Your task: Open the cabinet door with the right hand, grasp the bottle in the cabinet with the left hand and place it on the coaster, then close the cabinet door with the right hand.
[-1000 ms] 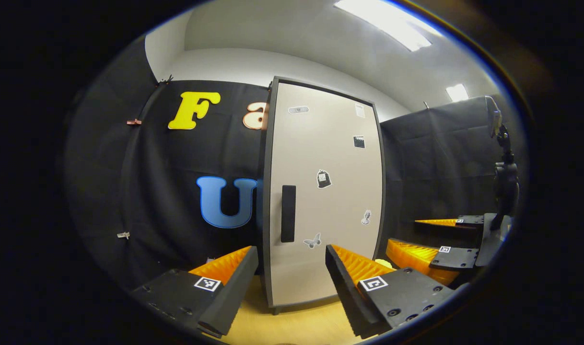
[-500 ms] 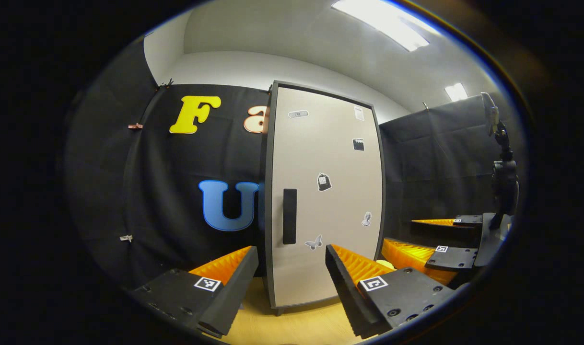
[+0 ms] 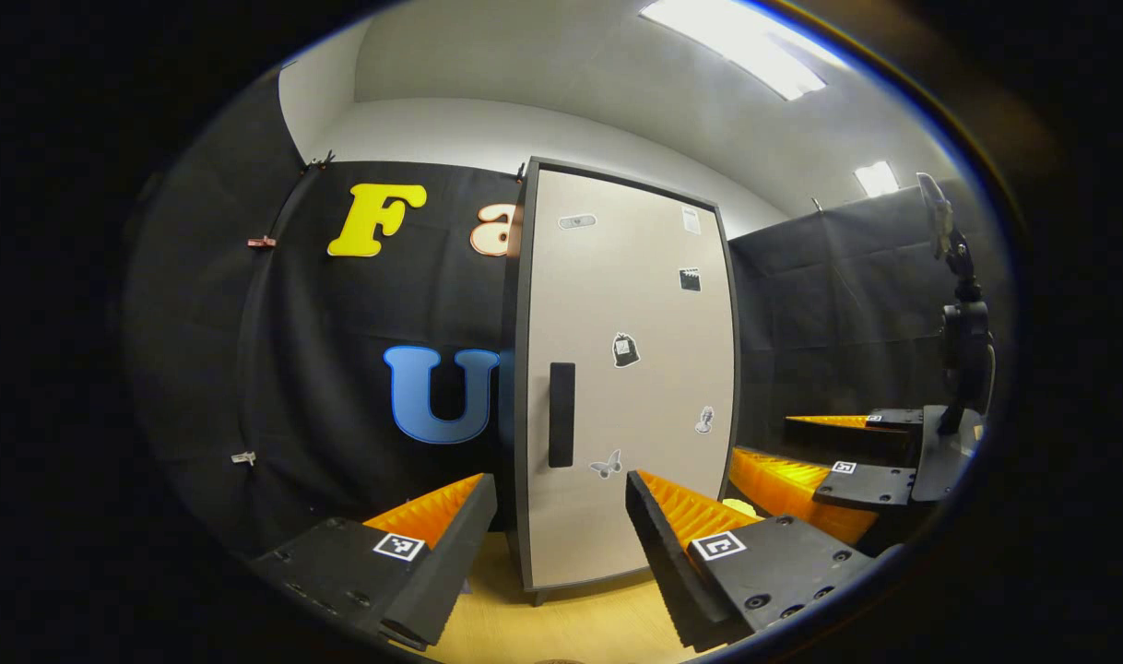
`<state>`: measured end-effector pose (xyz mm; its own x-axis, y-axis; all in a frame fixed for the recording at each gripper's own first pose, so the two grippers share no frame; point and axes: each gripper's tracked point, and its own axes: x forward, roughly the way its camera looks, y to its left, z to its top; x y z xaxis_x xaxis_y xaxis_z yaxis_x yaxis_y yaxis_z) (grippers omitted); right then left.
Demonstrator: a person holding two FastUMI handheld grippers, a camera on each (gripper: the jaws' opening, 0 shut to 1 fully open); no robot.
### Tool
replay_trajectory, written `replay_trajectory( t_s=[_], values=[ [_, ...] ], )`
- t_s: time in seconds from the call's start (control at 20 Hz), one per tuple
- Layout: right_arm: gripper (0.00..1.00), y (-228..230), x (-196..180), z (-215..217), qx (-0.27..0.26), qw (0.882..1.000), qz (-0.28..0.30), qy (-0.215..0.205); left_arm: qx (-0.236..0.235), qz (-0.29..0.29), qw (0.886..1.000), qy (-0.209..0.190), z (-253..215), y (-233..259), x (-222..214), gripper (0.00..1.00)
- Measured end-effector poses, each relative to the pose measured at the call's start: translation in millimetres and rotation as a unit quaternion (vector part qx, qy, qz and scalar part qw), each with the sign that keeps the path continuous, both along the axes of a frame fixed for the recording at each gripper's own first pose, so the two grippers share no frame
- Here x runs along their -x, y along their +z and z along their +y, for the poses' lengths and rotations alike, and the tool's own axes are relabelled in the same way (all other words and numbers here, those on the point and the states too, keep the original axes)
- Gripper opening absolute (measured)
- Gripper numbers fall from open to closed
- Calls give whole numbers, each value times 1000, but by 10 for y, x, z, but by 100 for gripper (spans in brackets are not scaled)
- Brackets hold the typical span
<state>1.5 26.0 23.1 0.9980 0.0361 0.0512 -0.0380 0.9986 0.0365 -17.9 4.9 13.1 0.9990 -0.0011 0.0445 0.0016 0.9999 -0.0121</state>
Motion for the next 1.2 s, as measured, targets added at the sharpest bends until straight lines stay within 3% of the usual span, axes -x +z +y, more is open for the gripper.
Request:
replay_trajectory(
  t_s=[0.5,0.95,1.2],
  values=[
    [97,48,-406,442,-15,1000,0,23,-6,7,1000,25,474,-82,181,89],
    [98,2,-1061,825,-35,999,3,35,-2,25,998,56,1072,-253,171,89],
    [96,-31,-1503,895,-41,999,-1,18,-5,32,997,64,1282,-320,99,90]
  ],
)
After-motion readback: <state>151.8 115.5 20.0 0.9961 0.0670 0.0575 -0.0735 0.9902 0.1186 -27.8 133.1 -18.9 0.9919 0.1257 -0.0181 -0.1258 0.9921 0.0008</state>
